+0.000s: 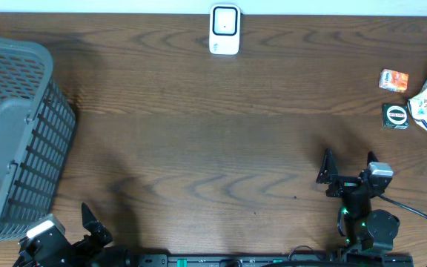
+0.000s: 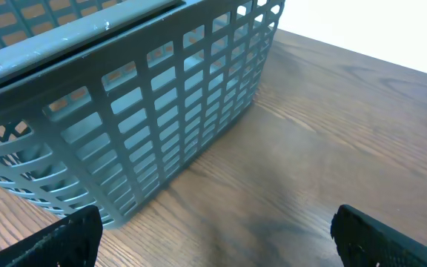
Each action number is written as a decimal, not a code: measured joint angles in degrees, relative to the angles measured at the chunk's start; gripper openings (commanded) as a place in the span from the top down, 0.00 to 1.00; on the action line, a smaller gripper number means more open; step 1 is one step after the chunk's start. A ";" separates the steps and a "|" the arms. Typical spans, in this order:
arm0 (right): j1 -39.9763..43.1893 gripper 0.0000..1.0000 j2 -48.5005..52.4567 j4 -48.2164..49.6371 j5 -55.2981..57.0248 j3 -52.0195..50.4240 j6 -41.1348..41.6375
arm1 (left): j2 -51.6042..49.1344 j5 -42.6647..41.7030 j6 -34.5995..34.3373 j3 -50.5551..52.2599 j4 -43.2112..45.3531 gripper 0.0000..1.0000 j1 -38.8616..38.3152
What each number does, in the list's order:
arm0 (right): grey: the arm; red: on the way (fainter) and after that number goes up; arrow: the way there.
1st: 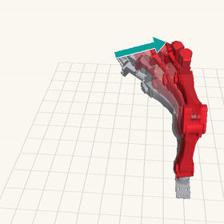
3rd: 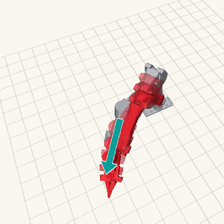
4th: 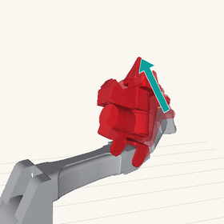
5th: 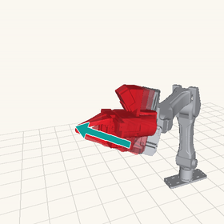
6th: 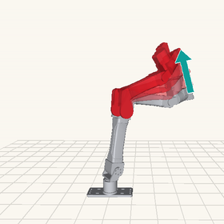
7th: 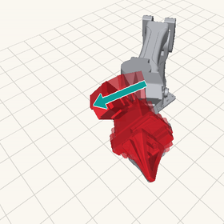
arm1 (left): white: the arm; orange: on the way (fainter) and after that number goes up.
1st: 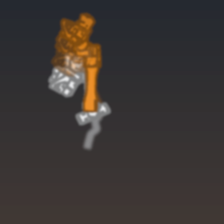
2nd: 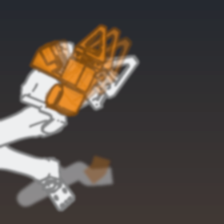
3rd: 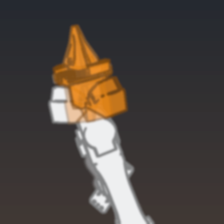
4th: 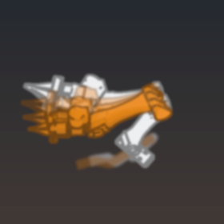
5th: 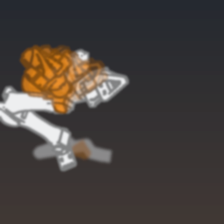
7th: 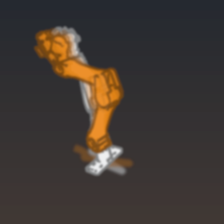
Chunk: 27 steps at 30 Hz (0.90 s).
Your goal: Scan the item barcode
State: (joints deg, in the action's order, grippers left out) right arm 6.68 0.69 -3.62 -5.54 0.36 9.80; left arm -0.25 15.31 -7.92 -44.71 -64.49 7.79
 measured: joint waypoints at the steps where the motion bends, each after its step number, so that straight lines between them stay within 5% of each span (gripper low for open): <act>1: 0.00 0.01 0.00 0.00 0.02 0.00 0.00 | 0.00 0.00 0.00 0.00 0.00 0.02 0.00; 16: 0.00 0.01 0.00 -0.02 0.02 0.00 0.00 | 0.00 -4.61 0.00 0.00 1.53 0.02 0.00; 27: 0.00 0.01 0.00 -0.02 0.02 0.00 0.00 | -0.02 -24.96 -4.00 12.50 33.29 0.02 -0.02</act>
State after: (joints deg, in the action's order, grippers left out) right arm 6.68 0.69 -3.64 -5.52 0.36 9.80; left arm -0.27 -9.65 -11.92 -32.21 -31.20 7.77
